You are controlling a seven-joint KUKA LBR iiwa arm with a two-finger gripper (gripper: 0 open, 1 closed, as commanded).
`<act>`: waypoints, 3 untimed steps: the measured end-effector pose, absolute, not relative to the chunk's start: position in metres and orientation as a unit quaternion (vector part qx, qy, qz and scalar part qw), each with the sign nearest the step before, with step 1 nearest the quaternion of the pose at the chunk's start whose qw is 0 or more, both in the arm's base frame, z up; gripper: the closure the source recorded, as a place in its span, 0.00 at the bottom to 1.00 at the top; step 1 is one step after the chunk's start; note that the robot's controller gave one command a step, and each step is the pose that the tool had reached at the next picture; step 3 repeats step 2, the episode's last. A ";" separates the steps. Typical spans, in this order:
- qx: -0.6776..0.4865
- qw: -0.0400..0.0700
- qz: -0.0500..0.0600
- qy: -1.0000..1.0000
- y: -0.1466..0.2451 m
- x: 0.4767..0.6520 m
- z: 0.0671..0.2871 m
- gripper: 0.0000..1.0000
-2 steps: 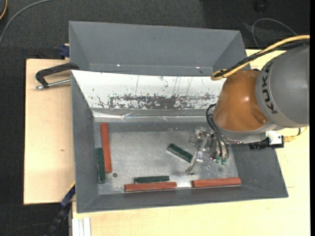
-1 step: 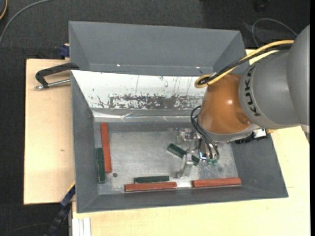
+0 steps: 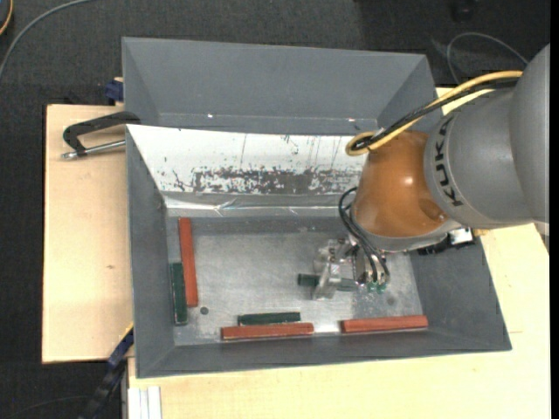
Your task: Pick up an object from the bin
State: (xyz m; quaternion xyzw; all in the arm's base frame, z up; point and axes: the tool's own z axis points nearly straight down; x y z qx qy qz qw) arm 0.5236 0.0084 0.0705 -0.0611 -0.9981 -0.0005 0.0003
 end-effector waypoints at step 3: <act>-0.058 -0.008 -0.001 -0.998 0.012 0.530 0.251 1.00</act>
Offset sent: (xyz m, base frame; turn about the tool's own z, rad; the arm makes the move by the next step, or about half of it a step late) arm -0.0030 0.0021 0.0999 -0.0096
